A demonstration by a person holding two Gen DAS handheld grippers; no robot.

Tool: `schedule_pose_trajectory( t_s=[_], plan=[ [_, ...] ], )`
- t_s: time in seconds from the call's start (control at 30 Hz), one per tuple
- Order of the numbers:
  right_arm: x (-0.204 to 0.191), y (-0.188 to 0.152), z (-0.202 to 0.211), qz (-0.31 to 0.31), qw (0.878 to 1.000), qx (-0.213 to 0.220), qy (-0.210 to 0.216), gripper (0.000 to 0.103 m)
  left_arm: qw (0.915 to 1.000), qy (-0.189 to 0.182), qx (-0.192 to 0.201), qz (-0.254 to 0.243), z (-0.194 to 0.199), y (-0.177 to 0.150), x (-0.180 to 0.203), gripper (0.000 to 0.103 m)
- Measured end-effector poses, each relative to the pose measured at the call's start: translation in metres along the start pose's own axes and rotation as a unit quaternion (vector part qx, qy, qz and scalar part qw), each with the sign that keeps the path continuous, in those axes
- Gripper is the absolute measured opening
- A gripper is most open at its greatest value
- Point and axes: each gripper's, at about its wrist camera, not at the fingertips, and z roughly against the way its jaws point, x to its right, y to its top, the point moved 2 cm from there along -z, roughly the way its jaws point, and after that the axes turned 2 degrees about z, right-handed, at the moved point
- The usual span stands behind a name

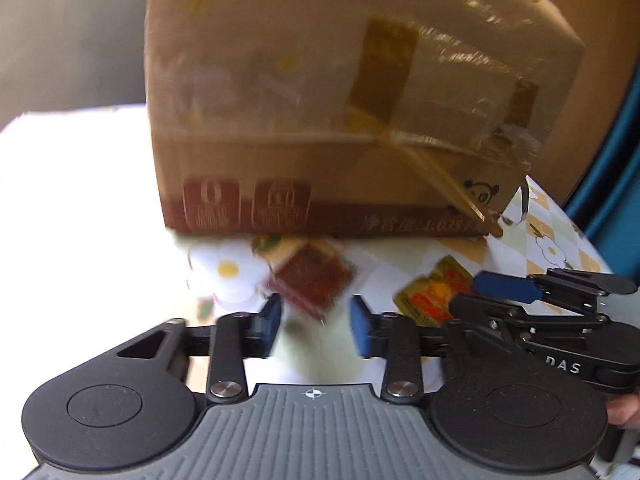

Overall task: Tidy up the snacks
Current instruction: 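Grasp the small clear red-filled sachet with left tool while right tool grasps gold pouch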

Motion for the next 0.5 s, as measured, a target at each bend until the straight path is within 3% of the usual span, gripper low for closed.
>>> schedule_pose_trajectory(
  t_s=[0.1,0.43,0.5],
  plan=[
    [-0.001,0.0,0.0,0.003,1.0,-0.001,0.0,0.036,0.9992,0.005,0.023,-0.032,0.001,0.012,0.001,0.062],
    [0.0,0.0,0.0,-0.001,1.0,0.001,0.002,0.036,0.9963,-0.049,-0.032,-0.062,-0.036,0.025,0.006,0.066],
    [0.001,0.0,0.0,-0.002,1.0,0.001,0.003,0.036,0.9941,-0.039,-0.026,-0.098,-0.035,0.018,0.017,0.07]
  ],
)
